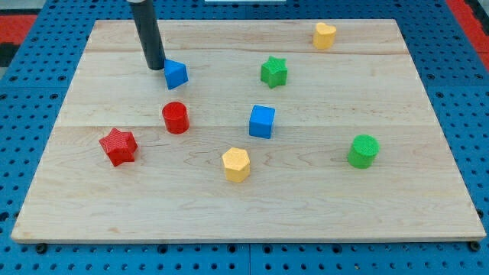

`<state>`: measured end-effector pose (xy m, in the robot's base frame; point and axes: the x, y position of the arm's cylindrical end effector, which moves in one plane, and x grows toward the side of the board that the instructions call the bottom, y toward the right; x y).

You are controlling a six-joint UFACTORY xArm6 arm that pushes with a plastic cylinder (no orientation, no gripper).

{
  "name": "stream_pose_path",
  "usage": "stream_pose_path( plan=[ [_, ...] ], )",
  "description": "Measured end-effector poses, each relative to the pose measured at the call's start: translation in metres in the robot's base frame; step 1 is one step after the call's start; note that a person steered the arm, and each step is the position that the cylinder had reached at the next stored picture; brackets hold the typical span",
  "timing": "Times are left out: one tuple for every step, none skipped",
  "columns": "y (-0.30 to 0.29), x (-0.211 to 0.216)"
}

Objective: Move the blue cube in between the green star and green circle

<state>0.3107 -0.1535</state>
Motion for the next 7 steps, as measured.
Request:
stream_pose_path(
  plan=[
    [0.009, 0.067],
    [0.036, 0.084],
    [0.088, 0.086],
    [0.119, 0.106],
    [0.140, 0.133],
    [0.154, 0.150],
    [0.200, 0.132]
  ],
)
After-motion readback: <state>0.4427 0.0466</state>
